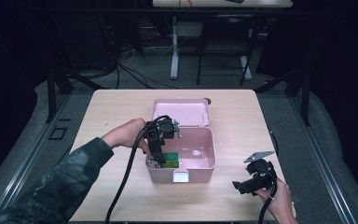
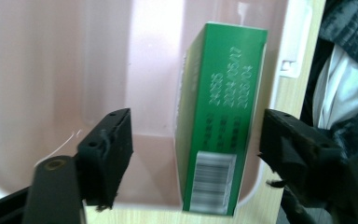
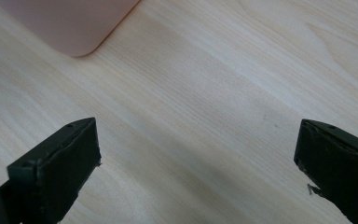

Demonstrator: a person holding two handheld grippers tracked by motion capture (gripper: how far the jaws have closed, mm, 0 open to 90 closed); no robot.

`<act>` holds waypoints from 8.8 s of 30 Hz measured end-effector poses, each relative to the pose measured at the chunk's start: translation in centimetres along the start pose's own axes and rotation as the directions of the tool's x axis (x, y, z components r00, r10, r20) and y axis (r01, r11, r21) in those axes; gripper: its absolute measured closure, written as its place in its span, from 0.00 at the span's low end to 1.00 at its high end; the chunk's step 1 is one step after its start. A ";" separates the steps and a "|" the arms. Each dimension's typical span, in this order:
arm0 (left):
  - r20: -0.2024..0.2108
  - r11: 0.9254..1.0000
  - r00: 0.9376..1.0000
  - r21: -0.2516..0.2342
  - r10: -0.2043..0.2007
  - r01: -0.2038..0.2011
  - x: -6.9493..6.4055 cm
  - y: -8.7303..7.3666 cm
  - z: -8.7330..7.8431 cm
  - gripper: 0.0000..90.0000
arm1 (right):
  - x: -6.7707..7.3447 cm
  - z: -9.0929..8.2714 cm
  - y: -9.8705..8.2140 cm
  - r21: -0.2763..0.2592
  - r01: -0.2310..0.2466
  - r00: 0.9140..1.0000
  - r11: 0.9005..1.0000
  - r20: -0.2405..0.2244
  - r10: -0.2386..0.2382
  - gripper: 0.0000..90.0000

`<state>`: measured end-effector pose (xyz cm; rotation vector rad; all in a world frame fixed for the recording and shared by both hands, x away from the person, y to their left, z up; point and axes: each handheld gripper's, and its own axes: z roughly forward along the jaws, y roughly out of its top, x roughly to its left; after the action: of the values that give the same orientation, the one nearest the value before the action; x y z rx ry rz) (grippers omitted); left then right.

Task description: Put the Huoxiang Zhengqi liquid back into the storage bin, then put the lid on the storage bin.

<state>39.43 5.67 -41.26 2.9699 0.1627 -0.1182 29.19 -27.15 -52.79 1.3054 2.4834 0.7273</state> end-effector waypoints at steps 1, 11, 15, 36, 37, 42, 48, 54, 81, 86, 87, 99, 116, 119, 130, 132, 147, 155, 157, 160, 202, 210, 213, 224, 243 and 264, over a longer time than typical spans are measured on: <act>-0.001 1.000 1.000 -0.005 -0.010 0.010 0.1 -0.2 -0.3 0.26 | 0.0 0.0 0.1 -0.004 -0.008 1.000 1.000 -0.004 0.008 0.00; -0.034 0.991 0.994 -0.090 -0.105 0.101 0.6 -2.6 -2.7 0.17 | -0.3 0.2 1.5 0.001 -0.026 0.999 1.000 -0.036 0.026 0.00; -0.049 0.977 0.983 -0.133 -0.176 0.168 1.0 -3.4 -3.4 0.15 | -0.5 0.4 2.0 0.012 -0.039 0.998 0.999 -0.058 0.039 0.00; -0.087 0.855 0.889 -0.330 -0.449 0.400 3.2 -7.6 -3.5 0.06 | -2.5 -0.4 6.3 -0.073 -0.018 0.997 0.997 -0.078 0.012 0.00; -0.086 0.850 0.885 -0.334 -0.457 0.407 3.3 -7.6 -3.3 0.06 | -2.6 -0.5 6.4 -0.074 -0.017 0.997 0.997 -0.081 0.011 0.00; -0.088 0.825 0.864 -0.357 -0.496 0.437 3.6 -8.0 -2.7 0.08 | -3.2 -0.9 7.4 -0.095 -0.029 0.996 0.995 -0.084 0.021 0.00; -0.076 0.800 0.846 -0.382 -0.527 0.464 4.1 -8.7 -2.0 0.12 | -3.8 -1.2 8.7 -0.115 -0.031 0.996 0.993 -0.082 0.022 0.00; -0.059 0.773 0.828 -0.403 -0.557 0.491 4.3 -8.7 -1.0 0.17 | -4.1 -1.0 10.0 -0.126 -0.023 0.996 0.992 -0.088 0.012 0.00; -0.037 0.701 0.771 -0.446 -0.636 0.557 4.0 -8.4 2.0 0.40 | -4.8 -0.3 15.9 -0.172 -0.023 0.994 0.985 -0.109 0.004 0.00; -0.022 0.683 0.765 -0.468 -0.643 0.561 3.6 -8.7 2.5 0.53 | -4.7 0.4 17.4 -0.186 -0.036 0.993 0.982 -0.117 0.014 0.02; -0.014 0.674 0.760 -0.474 -0.649 0.567 3.6 -8.8 2.6 0.53 | -4.7 0.6 17.7 -0.192 -0.038 0.993 0.981 -0.119 0.015 0.02; -0.006 0.645 0.748 -0.511 -0.664 0.569 3.2 -8.9 3.5 0.65 | -5.5 4.3 21.4 -0.184 -0.092 0.990 0.979 -0.125 0.070 0.40; 0.015 0.627 0.743 -0.524 -0.669 0.576 3.3 -9.1 3.7 0.66 | -6.8 9.2 23.8 -0.150 -0.218 0.976 0.964 -0.059 0.211 0.75; 0.023 0.621 0.740 -0.526 -0.673 0.581 3.3 -9.1 3.7 0.66 | -7.0 9.7 23.8 -0.141 -0.240 0.970 0.960 -0.064 0.233 0.76; -0.002 0.620 0.739 -0.548 -0.673 0.562 3.1 -9.0 3.9 0.67 | -6.7 9.7 23.8 -0.205 -0.299 0.954 0.932 -0.061 0.292 0.83; -0.013 0.614 0.735 -0.560 -0.678 0.557 3.1 -9.0 3.9 0.69 | -6.6 9.4 23.9 -0.219 -0.302 0.953 0.928 -0.063 0.296 0.85; -0.016 0.606 0.730 -0.570 -0.683 0.555 3.1 -9.0 3.9 0.71 | -6.4 7.0 23.7 -0.340 -0.330 0.944 0.881 -0.098 0.316 0.90; -0.025 0.604 0.728 -0.576 -0.686 0.550 3.0 -8.9 4.0 0.72 | -6.5 5.7 23.2 -0.386 -0.342 0.940 0.857 -0.132 0.316 0.91; -0.022 0.601 0.727 -0.580 -0.686 0.550 3.0 -8.9 4.0 0.72 | -6.5 5.4 23.1 -0.396 -0.344 0.939 0.851 -0.142 0.313 0.92; -0.021 0.595 0.724 -0.587 -0.689 0.549 3.0 -8.9 4.0 0.73 | -6.4 4.8 22.9 -0.417 -0.348 0.937 0.839 -0.162 0.308 0.92; -0.045 0.566 0.691 -0.613 -0.721 0.551 2.7 -8.6 4.1 0.78 | -5.9 1.1 21.5 -0.544 -0.220 0.972 0.810 -0.194 0.134 0.94; -0.050 0.566 0.688 -0.614 -0.724 0.550 2.7 -8.5 4.1 0.78 | -5.7 0.6 21.3 -0.554 -0.197 0.976 0.809 -0.189 0.108 0.94; -0.048 0.562 0.685 -0.615 -0.727 0.553 2.7 -8.6 4.1 0.78 | -5.6 0.4 21.2 -0.561 -0.183 0.978 0.807 -0.186 0.092 0.94; -0.048 0.554 0.674 -0.615 -0.737 0.561 2.7 -8.5 4.1 0.79 | -5.4 -0.4 20.8 -0.577 -0.126 0.985 0.807 -0.168 0.034 0.94; -0.076 0.550 0.651 -0.613 -0.756 0.567 2.5 -8.0 4.2 0.81 | -5.2 -1.6 20.0 -0.596 -0.064 0.985 0.801 -0.167 -0.045 0.94; -0.066 0.539 0.649 -0.625 -0.758 0.565 2.4 -7.7 4.4 0.83 | -4.7 -3.2 18.1 -0.610 -0.006 0.983 0.793 -0.148 -0.106 0.92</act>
<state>40.59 12.74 -47.03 2.1368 1.1854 0.3029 43.16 -23.44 -40.50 0.9503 2.0919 1.5284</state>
